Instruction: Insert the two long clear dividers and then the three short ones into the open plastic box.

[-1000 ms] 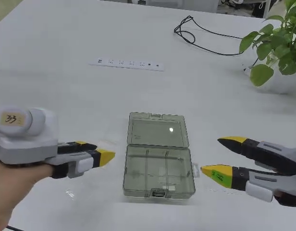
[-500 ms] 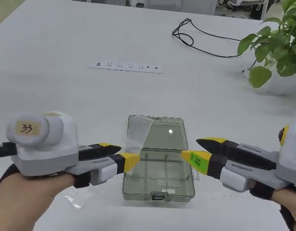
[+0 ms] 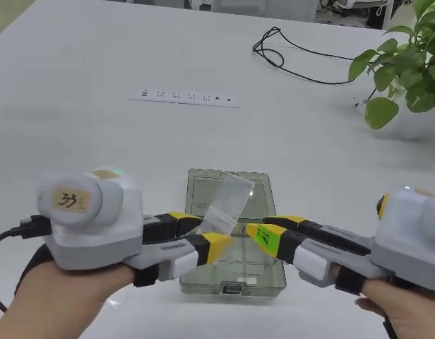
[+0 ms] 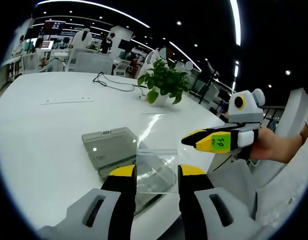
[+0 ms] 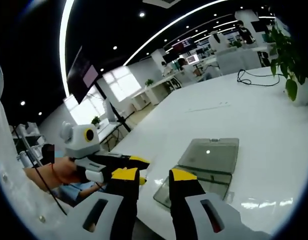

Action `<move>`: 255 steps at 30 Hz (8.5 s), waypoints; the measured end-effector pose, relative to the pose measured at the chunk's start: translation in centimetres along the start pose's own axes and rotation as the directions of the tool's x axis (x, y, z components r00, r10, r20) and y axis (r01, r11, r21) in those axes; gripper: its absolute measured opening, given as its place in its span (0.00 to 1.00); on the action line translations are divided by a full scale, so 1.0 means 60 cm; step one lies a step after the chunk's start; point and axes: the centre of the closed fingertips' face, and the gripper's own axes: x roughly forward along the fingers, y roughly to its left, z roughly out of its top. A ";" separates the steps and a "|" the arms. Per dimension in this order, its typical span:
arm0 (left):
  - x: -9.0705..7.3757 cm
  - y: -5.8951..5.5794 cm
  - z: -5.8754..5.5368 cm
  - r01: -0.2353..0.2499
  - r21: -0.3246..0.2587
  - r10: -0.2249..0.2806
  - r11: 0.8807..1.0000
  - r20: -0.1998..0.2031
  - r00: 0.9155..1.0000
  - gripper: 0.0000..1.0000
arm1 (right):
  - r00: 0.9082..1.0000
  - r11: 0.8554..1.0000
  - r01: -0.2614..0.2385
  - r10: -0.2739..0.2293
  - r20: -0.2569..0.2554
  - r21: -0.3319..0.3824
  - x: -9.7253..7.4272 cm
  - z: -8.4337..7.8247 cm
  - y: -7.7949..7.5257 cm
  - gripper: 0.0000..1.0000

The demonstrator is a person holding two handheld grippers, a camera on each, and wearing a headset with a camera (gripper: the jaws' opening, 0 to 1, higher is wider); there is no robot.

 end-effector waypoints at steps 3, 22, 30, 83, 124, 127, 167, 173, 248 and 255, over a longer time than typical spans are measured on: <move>0.002 -0.006 0.002 0.008 0.013 -0.008 1.000 0.001 1.000 0.31 | 1.000 1.000 0.006 -0.006 0.001 0.017 0.007 0.000 0.000 0.21; 0.010 -0.018 0.006 0.020 0.063 -0.020 0.998 -0.003 1.000 0.30 | 1.000 0.988 0.021 -0.021 -0.005 0.154 0.027 -0.007 0.004 0.07; 0.011 -0.019 0.008 0.024 0.050 -0.024 0.998 0.000 1.000 0.32 | 1.000 0.986 0.026 -0.025 -0.008 0.162 0.026 -0.006 0.003 0.07; -0.047 0.026 -0.047 0.101 0.210 -0.085 0.973 -0.080 0.993 0.72 | 0.952 0.970 0.212 -0.178 -0.250 0.118 0.005 0.008 -0.070 0.07; -0.055 0.044 -0.089 0.236 0.268 -0.210 0.934 -0.121 0.970 0.86 | 0.734 0.853 0.490 -0.293 -0.613 0.178 0.031 -0.101 -0.153 0.07; -0.056 0.043 -0.089 0.237 0.261 -0.212 0.936 -0.117 0.970 0.86 | 0.731 0.850 0.494 -0.293 -0.616 0.181 0.033 -0.110 -0.155 0.07; -0.046 0.035 -0.087 0.255 0.227 -0.236 0.940 -0.105 0.966 0.84 | 0.736 0.823 0.525 -0.312 -0.601 0.216 0.042 -0.137 -0.161 0.06; -0.046 0.036 -0.085 0.257 0.223 -0.240 0.940 -0.100 0.965 0.84 | 0.751 0.820 0.525 -0.320 -0.578 0.228 0.043 -0.128 -0.161 0.06; -0.045 0.037 -0.090 0.267 0.200 -0.252 0.943 -0.096 0.963 0.81 | 0.683 0.848 0.528 -0.391 -0.616 0.046 0.053 -0.129 -0.163 0.06; -0.042 0.035 -0.090 0.273 0.197 -0.259 0.941 -0.095 0.961 0.81 | 0.686 0.843 0.534 -0.394 -0.612 0.056 0.053 -0.125 -0.167 0.06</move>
